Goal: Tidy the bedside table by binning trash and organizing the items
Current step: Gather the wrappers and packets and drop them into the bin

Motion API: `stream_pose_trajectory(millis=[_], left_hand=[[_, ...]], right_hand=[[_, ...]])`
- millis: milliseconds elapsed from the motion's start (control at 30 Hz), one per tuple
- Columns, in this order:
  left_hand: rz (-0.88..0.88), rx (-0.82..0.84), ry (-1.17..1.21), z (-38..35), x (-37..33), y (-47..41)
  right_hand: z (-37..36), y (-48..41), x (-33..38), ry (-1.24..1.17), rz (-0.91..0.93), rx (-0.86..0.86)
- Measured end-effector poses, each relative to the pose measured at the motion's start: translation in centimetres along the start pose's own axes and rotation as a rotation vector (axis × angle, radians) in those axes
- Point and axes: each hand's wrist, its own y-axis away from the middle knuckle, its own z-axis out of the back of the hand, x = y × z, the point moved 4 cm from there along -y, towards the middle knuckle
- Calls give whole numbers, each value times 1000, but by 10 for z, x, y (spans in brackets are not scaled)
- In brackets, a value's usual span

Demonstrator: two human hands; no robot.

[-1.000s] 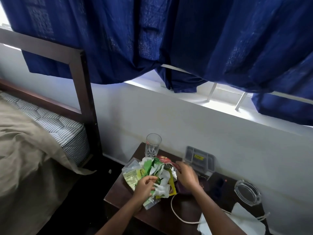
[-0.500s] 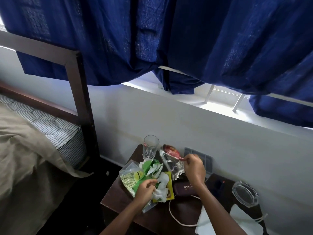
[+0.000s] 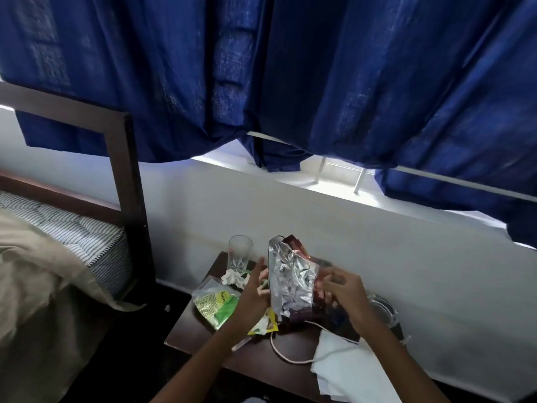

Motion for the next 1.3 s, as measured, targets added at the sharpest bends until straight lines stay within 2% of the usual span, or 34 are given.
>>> stream_pose_trajectory(millis=[100,200,367,500,667,767,1000,1067,1200,1300], left_hand=[[-160,192,-121,-27,-17,9],[-124,309,-256,-54,-19,24],[-142,414,-442,-94,-23,44],[-127,445,-581,-126,-21,60],[-45,499,-476,-169,-14,92],[-24,498,-551,-194,7,107],[86,648,-416,-260,61,160],[155,627,-363,-276,74,173],[538,488,-213,-302,102,205],[765,540,-194,-321,121,231]], right_hand=[[10,25,-1,116,14,16],[19,50,1,122,50,49],[39,92,8,283,60,162],[73,127,0,221,33,135],[126,167,-23,-39,-4,-6],[158,192,-46,-156,-29,-86],[191,254,-117,-185,-193,-1],[197,272,-137,-172,-218,-3],[199,303,-178,-14,-194,38],[198,319,-208,96,-171,-55]])
